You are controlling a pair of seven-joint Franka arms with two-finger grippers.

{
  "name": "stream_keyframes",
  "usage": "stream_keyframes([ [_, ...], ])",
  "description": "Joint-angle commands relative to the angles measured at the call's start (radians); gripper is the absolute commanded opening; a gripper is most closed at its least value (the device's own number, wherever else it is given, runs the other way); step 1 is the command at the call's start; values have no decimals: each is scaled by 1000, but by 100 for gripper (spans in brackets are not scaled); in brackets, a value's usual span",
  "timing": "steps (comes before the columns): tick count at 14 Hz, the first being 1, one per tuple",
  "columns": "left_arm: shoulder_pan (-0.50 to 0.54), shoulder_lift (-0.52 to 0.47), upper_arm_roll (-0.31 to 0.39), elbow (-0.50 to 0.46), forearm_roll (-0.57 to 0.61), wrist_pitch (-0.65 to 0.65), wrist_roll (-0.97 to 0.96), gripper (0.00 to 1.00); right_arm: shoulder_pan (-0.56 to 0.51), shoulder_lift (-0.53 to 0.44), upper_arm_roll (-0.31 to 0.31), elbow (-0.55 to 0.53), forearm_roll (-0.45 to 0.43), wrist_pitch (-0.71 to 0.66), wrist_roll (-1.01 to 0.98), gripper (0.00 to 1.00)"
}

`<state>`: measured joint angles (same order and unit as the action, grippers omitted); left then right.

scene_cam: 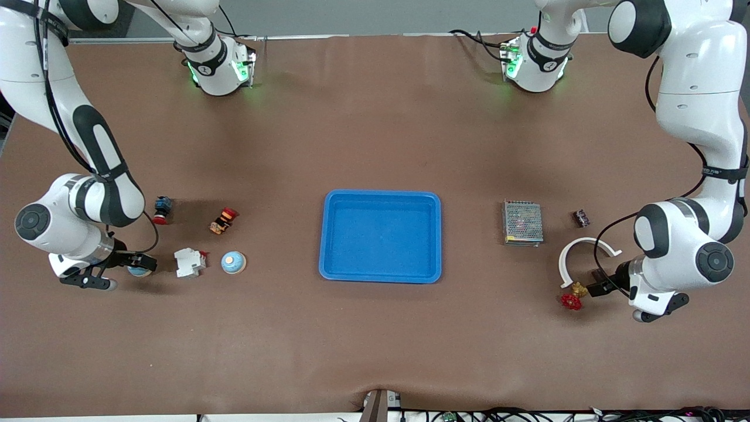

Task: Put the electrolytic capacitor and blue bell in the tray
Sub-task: 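Grasp the bell with the right gripper while the left gripper grasps the capacitor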

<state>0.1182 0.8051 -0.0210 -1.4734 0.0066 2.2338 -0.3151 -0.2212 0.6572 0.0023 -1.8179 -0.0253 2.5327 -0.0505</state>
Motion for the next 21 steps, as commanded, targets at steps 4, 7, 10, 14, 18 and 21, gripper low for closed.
stream_keyframes([
  [4,-3,22,6,16,-5,18,-4,100,-21,25,16,26,-22,5,-5,100],
  [7,4,28,6,16,-5,20,-4,100,-24,36,16,32,-22,6,-5,100],
  [10,9,17,4,18,-10,20,-7,100,-29,41,16,34,-21,6,-5,100],
  [14,15,-1,4,18,-10,12,-5,100,-29,41,16,32,-24,0,-32,47],
  [18,11,9,4,10,-10,12,-7,100,-26,33,18,35,-16,-11,-34,0],
  [21,11,16,6,-4,-8,12,-9,100,-15,12,25,51,-8,-40,-37,0],
])
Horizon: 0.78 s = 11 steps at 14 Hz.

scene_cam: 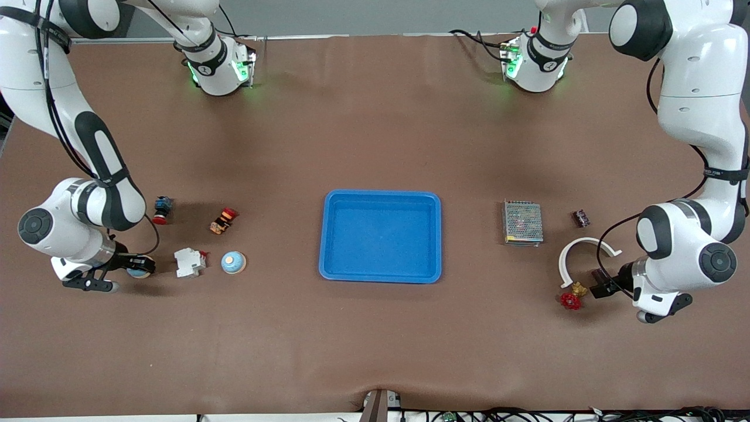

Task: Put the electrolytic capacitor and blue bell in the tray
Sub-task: 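Grasp the bell with the right gripper while the left gripper grasps the capacitor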

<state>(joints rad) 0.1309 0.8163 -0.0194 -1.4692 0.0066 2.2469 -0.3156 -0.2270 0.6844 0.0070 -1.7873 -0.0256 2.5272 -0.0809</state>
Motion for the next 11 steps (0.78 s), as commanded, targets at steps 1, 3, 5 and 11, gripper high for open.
stream_keyframes([
  [1,-2,7,4,-8,-8,-1,-7,100,-3,-38,21,32,-10,-80,-8,0],
  [3,0,9,4,-8,-8,-1,-5,100,20,-58,24,87,-8,-200,-5,0],
  [5,4,9,4,-8,-8,-1,-4,100,44,-63,24,164,-7,-331,1,0],
  [11,12,12,4,-8,-7,0,-8,100,190,-140,24,258,-4,-553,260,0],
])
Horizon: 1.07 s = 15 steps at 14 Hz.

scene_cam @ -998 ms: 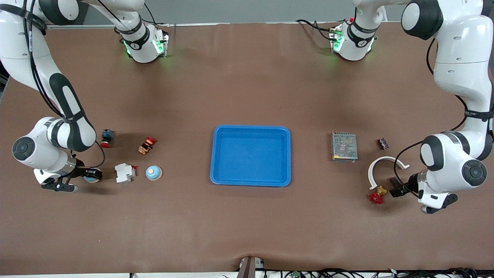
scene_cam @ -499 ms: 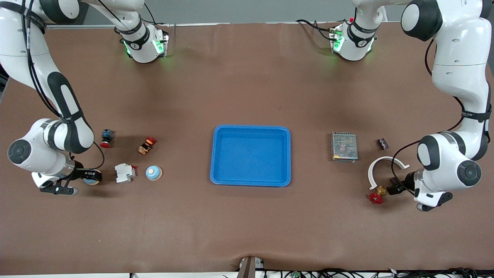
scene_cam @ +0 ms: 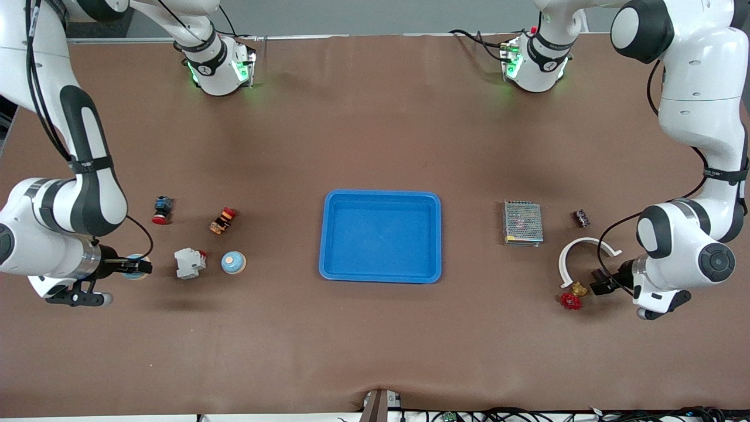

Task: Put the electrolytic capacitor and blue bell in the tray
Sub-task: 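Carry the bell and the capacitor over the blue tray with both grippers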

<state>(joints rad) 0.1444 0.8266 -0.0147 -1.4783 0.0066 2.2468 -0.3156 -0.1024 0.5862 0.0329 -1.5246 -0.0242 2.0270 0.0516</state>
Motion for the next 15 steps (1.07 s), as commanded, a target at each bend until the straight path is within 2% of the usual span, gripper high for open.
stream_keyframes([
  [1,-3,0,-1,1,-8,0,-8,96,102,-45,-1,-6,3,-73,204,0],
  [3,-8,2,-1,1,-8,0,-14,92,162,-54,-1,-22,84,-74,327,0],
  [5,-9,2,-1,1,-7,0,-37,70,199,-60,-1,-45,202,-65,362,0],
  [9,-8,0,-1,1,-7,0,-37,37,320,-123,-1,-133,208,7,512,0],
  [11,-9,0,-1,6,-7,0,-36,27,406,-158,-2,-207,207,76,623,0],
  [12,-8,-1,-1,7,-7,0,-36,19,446,-169,-2,-230,207,93,675,0],
  [15,-9,-12,-1,13,-7,-1,-37,15,578,-178,-5,-278,201,157,836,0],
])
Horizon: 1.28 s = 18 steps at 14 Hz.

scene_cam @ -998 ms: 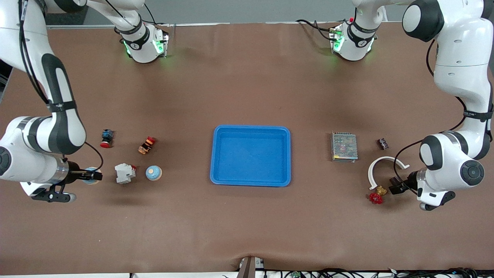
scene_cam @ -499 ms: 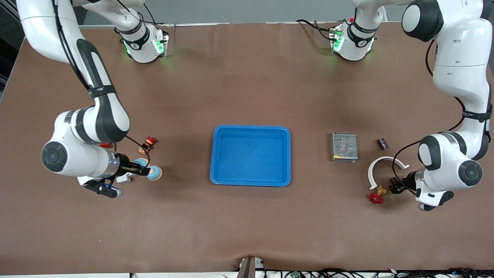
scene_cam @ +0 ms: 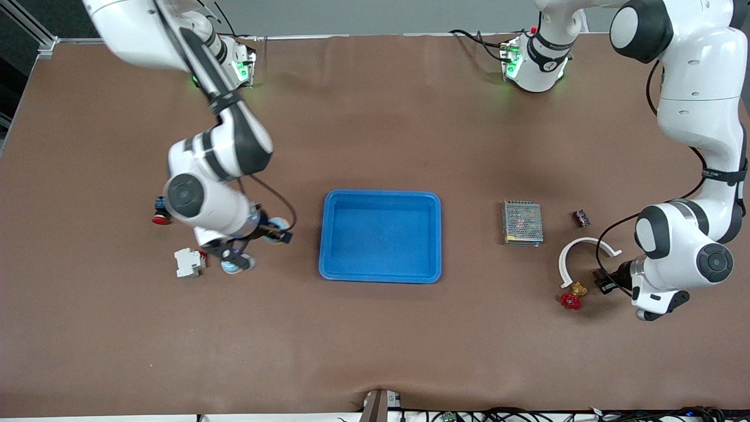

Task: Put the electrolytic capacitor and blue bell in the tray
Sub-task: 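Carry the bell and the capacitor over the blue tray with both grippers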

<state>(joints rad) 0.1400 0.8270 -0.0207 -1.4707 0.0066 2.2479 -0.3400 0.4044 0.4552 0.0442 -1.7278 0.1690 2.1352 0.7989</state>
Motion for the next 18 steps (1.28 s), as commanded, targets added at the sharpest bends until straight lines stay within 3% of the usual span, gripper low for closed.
stream_keyframes([
  [1,-4,-19,5,7,-7,-4,-11,15,108,-46,-17,-85,4,73,129,0],
  [5,-5,-71,5,10,-7,-65,-13,15,212,-36,-17,-162,-2,219,233,0],
  [8,-13,-130,1,33,-8,-170,-34,15,269,-6,-20,-158,-11,264,311,0],
  [12,-91,-184,5,90,-5,-342,-180,15,293,69,-18,-93,-89,267,407,0],
  [18,-255,-221,4,90,-5,-409,-442,15,303,195,-32,7,-97,281,430,0],
])
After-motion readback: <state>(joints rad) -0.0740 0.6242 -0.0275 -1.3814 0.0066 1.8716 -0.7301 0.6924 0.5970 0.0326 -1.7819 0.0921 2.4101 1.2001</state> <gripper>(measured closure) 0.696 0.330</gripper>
